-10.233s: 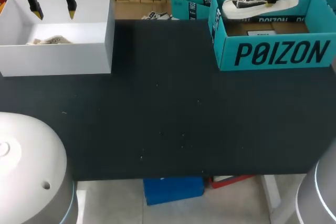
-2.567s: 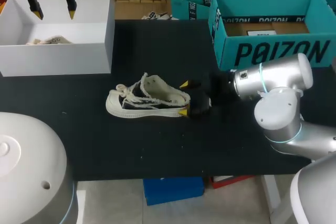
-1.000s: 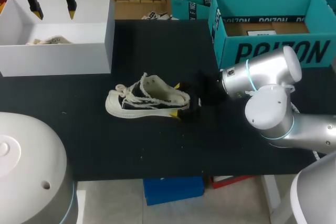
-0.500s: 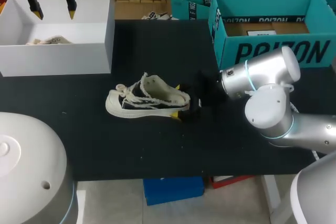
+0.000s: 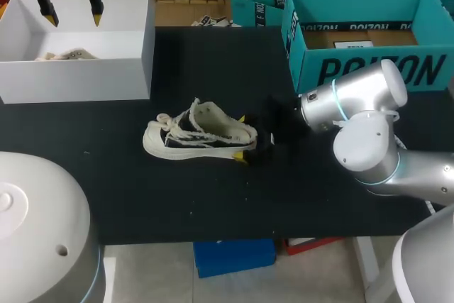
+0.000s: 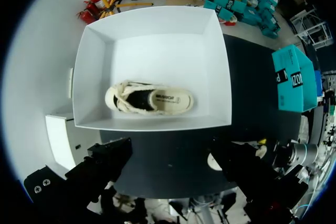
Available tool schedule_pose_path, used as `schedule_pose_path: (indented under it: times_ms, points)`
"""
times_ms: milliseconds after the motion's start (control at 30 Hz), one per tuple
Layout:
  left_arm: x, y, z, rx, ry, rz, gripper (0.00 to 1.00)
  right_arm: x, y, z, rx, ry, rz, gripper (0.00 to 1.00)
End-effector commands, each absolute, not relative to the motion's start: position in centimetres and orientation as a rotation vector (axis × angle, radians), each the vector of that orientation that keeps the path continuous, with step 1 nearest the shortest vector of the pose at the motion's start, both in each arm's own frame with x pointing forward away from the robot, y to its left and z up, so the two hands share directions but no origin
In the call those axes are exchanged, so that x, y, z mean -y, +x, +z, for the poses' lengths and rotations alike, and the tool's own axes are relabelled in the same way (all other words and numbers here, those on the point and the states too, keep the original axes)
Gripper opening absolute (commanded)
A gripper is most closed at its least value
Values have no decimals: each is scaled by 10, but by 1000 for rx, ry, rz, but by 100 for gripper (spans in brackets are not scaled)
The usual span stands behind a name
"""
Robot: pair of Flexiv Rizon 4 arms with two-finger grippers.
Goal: Take the shoe out of the shoebox, open the shoe tongue, remove and reinsert the insole, then place the shoe into the shoebox
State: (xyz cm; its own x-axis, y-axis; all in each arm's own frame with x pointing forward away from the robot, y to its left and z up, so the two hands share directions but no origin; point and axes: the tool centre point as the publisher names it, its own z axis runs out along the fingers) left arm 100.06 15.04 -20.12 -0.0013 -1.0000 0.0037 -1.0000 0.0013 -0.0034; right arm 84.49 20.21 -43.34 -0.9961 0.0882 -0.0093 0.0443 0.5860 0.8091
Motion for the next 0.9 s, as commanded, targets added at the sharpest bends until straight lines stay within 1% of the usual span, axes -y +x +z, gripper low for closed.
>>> schedule_pose_path:
  times_ms: [33, 433, 467, 500, 800, 900]
  points:
    - [-150, 1000, -201, 2222, 2220, 4, 100, -206, 848, -435, -2760, 113, 1401, 100]
    - [-150, 1000, -201, 2222, 2220, 4, 100, -208, 850, -438, -2773, 115, 1373, 100]
    - [-150, 1000, -201, 2222, 2220, 4, 100, -208, 851, -438, -2771, 125, 1361, 12]
    - [-150, 1000, -201, 2222, 2220, 4, 100, -208, 851, -437, -2769, 122, 1363, 0]
    - [-150, 1000, -201, 2222, 2220, 4, 100, -208, 851, -437, -2769, 122, 1363, 0]
    - [-137, 996, -193, 2236, 2262, -29, 100, -208, 851, -437, -2769, 122, 1363, 0]
